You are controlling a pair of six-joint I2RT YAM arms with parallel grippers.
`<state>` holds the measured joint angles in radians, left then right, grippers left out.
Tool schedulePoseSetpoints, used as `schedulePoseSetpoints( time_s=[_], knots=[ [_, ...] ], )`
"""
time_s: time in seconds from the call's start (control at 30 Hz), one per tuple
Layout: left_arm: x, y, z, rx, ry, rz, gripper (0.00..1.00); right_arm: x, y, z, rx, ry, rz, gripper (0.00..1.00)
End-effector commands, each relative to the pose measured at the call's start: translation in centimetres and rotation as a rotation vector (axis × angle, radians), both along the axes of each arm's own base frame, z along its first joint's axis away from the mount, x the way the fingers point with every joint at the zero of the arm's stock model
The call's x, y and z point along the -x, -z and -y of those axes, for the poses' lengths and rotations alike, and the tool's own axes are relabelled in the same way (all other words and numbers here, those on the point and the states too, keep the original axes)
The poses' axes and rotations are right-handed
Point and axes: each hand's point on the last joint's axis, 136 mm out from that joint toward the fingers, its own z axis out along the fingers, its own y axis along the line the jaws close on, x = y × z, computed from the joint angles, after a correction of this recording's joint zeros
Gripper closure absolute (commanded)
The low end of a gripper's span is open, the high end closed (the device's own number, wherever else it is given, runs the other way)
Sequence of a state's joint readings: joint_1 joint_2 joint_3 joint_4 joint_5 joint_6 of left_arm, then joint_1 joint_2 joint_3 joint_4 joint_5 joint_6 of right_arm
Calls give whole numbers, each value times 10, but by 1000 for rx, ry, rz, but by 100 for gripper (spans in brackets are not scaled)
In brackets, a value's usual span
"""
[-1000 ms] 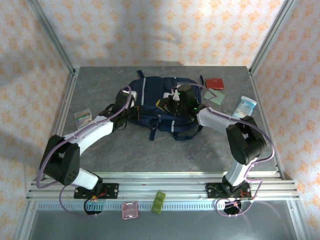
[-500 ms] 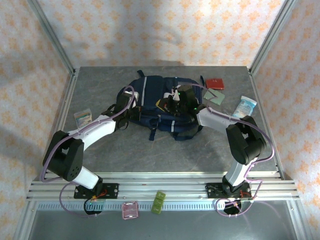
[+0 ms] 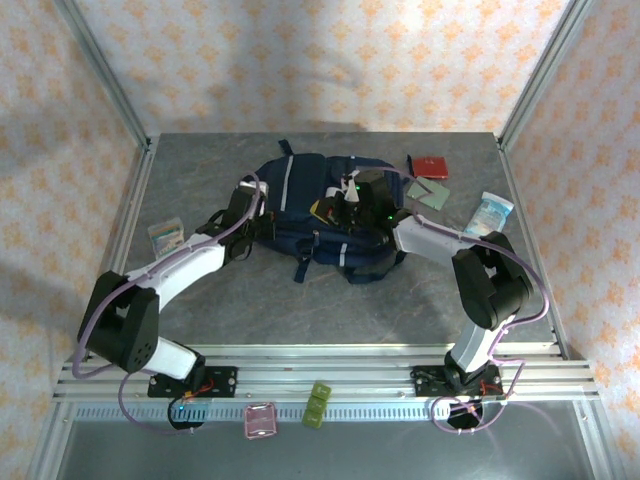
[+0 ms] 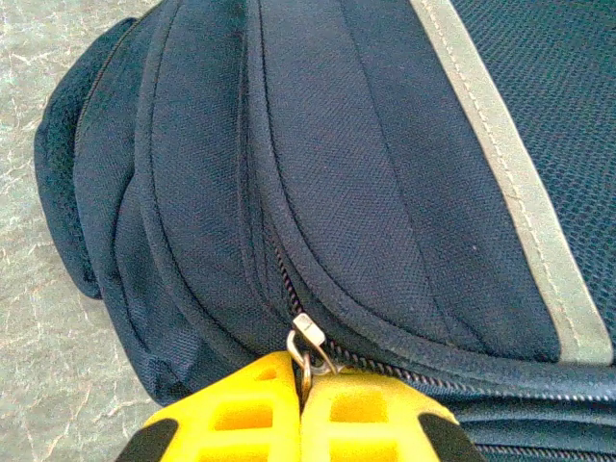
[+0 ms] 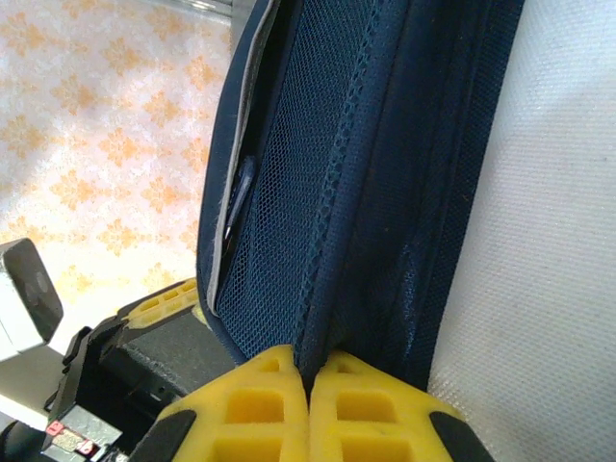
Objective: Pack the student bag
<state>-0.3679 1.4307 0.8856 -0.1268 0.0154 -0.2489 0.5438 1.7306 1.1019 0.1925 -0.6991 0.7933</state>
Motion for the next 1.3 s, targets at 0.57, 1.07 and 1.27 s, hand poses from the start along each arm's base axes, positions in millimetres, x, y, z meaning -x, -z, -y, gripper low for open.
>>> schedulePoseSetpoints(
  time_s=[0.57, 1.07, 1.27],
  knots=[
    [43, -14, 96, 233, 144, -17, 100, -68, -31, 54, 189, 191, 116, 57],
    [39, -5, 97, 147, 125, -30, 100, -6, -5, -3, 28, 39, -65, 50],
    [42, -1, 97, 124, 133, -34, 100, -11, 7, -20, 18, 23, -110, 53]
  ],
)
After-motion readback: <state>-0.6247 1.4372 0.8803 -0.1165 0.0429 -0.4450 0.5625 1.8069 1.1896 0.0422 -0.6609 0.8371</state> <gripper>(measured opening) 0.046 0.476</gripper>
